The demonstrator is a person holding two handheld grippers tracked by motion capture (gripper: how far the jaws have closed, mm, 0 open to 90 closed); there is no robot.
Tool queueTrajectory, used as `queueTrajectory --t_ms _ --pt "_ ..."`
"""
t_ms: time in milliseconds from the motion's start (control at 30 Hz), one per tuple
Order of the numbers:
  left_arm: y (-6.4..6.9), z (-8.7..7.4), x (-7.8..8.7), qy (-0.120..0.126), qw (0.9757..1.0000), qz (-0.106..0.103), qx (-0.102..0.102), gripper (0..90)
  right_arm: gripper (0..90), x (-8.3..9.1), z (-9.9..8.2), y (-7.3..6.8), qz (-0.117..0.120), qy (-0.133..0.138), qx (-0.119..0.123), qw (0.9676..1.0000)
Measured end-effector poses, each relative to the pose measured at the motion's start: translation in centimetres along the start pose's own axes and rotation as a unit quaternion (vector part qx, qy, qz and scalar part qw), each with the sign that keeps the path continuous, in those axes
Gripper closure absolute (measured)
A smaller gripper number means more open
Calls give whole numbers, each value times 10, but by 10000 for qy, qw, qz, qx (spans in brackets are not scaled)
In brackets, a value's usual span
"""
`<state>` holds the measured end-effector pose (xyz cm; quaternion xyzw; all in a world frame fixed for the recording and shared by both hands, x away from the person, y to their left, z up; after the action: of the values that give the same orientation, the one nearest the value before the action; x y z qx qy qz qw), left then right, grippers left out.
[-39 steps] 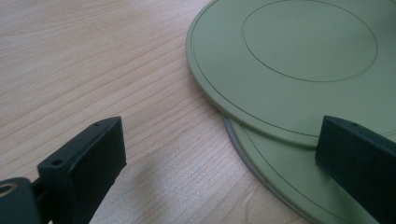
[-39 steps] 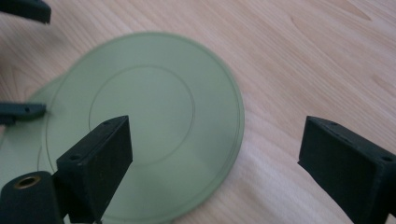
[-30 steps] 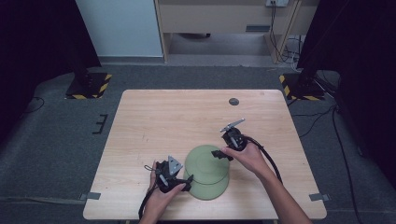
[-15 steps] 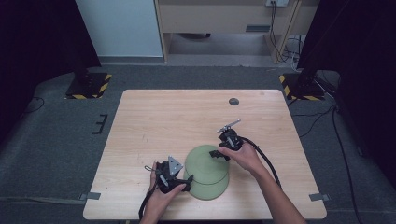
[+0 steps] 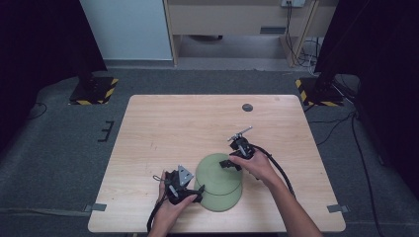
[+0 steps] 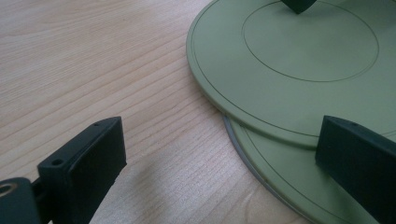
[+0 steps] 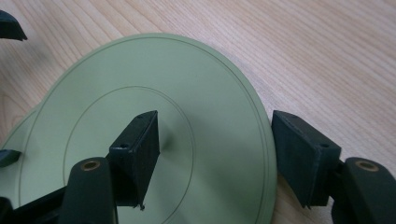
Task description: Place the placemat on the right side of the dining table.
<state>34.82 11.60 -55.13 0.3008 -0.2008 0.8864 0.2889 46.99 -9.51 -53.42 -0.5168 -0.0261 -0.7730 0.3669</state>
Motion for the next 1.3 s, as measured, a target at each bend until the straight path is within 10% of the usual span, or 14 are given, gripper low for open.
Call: queueTrajectory --t_ms 767,1300 --pt "0 0 0 -28 10000 1 2 5 648 33 1 -22 -158 50 830 9964" --pt "0 1 0 -20 10000 45 -20 5 854 37 3 -15 -355 95 789 9962"
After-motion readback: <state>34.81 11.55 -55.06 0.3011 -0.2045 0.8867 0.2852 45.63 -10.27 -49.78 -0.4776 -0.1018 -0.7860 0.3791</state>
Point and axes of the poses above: each handheld gripper's, and its own axes: x roughly backward along the jaws, z roughly out of its top, y roughly to its right, the point moved 3 cm from there along -x, roughly forward along the jaws, and after that the axes turned 9 degrees about -x, right-handed, at the moved point
